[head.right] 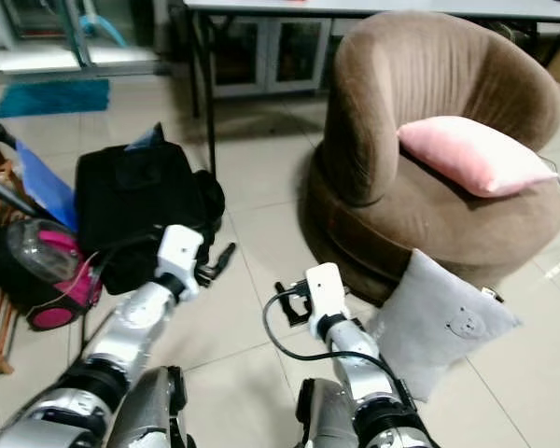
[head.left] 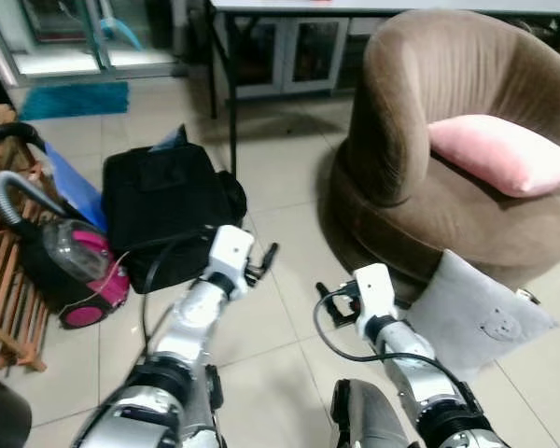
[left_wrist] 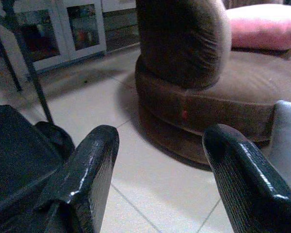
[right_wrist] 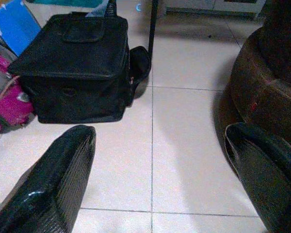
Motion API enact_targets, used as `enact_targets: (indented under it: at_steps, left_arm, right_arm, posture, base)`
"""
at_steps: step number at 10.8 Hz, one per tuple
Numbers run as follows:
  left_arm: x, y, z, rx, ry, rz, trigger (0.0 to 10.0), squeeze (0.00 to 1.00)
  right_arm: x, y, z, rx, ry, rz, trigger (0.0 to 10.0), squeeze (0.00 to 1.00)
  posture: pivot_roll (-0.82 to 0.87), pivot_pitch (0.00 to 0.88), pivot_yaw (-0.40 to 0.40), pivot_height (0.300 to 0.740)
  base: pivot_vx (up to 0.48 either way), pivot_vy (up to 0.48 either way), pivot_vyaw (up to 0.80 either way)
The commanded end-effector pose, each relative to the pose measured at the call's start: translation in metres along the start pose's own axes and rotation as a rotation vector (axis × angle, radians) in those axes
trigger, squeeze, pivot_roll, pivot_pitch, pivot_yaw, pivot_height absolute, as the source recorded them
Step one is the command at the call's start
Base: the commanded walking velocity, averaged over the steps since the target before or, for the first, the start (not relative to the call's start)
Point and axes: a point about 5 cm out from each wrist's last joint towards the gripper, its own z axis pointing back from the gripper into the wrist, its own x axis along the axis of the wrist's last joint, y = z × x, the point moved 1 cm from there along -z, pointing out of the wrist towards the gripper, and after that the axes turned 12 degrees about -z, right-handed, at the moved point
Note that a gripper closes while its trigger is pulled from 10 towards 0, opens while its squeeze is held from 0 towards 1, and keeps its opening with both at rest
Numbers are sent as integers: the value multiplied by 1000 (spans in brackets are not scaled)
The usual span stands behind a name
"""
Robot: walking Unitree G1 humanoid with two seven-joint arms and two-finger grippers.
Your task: Move the pillow to the sofa from floor
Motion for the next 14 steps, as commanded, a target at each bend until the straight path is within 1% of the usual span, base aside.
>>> enact_targets:
  at_steps: [1, 2, 3, 5, 6, 8, 9, 11, 14]
  left_arm:
    - [4, -2, -2, -4, -17, -1, 10000, 0]
    - [4, -4, -2, -11, -16, -5, 10000, 0]
    - [4, -5, -2, -18, -18, -16, 10000, 0]
    - [5, -7, -3, -35, -19, -22, 10000, 0]
    - [2, -10, -1, -47, -12, -22, 10000, 0]
    - [-5, -9, 3, -38, 10, -5, 10000, 0]
    - [-7, -10, 5, -44, 16, -11, 10000, 0]
    - [-7, -10, 5, -46, 14, -17, 10000, 0]
    - [-6, -5, 6, -39, 13, -32, 10000, 0]
  right_arm:
    - [4, -3, 0, -8, -9, 1, 10000, 78]
    - [4, -3, 0, -9, -9, 1, 10000, 82]
    - [4, -3, 1, -6, -10, -1, 10000, 114]
    - [5, -3, 1, -16, -17, -6, 10000, 137]
    - [5, -2, 1, -17, -20, -6, 10000, 149]
    - [5, -4, 2, -25, -19, -4, 10000, 176]
    - [5, -4, 2, -25, -17, -5, 10000, 184]
    - [4, -4, 1, -26, -13, -8, 10000, 216]
    - [6, -5, 1, -32, -16, -12, 10000, 243]
  posture:
    - [-52, 65, -82, 641]
    - [-53, 66, -82, 646]
    - [-59, 66, -77, 665]
    - [-62, 68, -72, 689]
    - [-65, 69, -71, 703]
    - [-63, 72, -72, 732]
    - [-61, 70, -72, 740]
    - [-54, 66, -71, 740]
    - [-46, 59, -72, 740]
  base:
    - [0, 0, 0]
    - [0, 0, 0]
    - [0, 0, 0]
    - [0, 0, 0]
    - [0, 0, 0]
    - [0, 0, 0]
    - [0, 0, 0]
    - [0, 0, 0]
    - [0, 0, 0]
